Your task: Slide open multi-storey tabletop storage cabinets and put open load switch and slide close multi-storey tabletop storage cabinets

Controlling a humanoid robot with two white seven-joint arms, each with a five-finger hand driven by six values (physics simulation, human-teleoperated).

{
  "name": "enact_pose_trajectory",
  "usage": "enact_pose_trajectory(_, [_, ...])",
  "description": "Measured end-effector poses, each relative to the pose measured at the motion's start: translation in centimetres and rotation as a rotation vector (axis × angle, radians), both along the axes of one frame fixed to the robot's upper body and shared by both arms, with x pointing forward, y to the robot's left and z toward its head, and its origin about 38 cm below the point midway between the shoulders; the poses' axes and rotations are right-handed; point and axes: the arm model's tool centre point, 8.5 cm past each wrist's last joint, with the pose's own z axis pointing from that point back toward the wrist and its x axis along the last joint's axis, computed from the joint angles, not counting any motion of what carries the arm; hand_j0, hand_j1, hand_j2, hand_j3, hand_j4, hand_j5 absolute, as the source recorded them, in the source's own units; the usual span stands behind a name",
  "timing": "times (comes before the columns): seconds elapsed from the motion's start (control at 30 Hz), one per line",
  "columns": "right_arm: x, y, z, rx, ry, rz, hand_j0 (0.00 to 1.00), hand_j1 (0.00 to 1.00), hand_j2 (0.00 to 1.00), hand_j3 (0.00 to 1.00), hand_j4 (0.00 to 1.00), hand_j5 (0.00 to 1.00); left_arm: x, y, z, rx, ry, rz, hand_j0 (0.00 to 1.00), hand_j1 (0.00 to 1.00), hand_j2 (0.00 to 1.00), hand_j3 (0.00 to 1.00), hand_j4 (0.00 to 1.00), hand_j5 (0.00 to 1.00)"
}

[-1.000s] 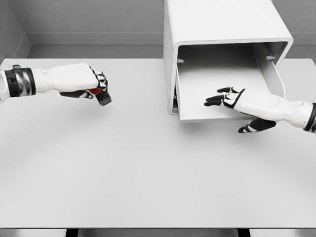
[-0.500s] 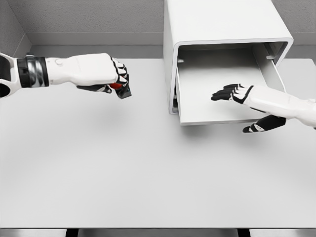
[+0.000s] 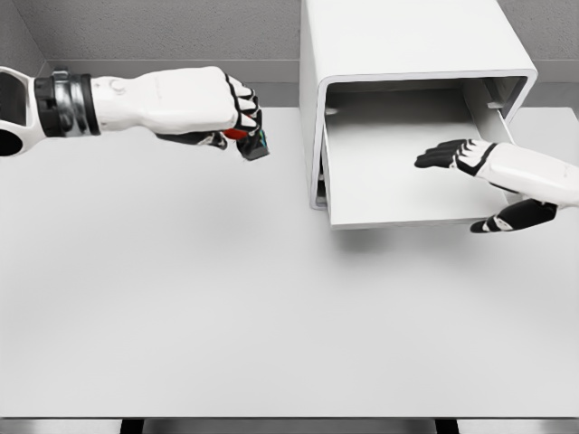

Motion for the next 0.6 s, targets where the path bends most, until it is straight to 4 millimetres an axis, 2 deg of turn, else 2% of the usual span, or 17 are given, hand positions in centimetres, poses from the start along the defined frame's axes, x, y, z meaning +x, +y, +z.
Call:
enact_pose_trajectory(0.23, [0.0,-0.2,0.1,-0.002,-0.001,-0.006,1.0,1.0,1.0,1.0,1.0,1.0,-1.1,-1.8,0.3,-0.029,0.0,-0.062,0.37,0.37,0.37,0.37,0.37,0.37])
enact_pose_trajectory(0.47, [-0.3,-0.8,-0.1,-0.015,0.014,-0.015,1.0,1.0,1.0,1.0,1.0,1.0,-2.0,-2.7,3.0,-0.057,-0.051,-0.104,0.37,0.37,0.37,0.37,0.37,0.37])
enact_pose_trajectory(0.6, [-0.4,-0.8,-0.4,-0.019,0.024,-0.014,1.0,1.0,1.0,1.0,1.0,1.0,-2.2,-2.8,3.8,-0.07,-0.067,-0.115,0.37,0.37,0.37,0.37,0.37,0.37])
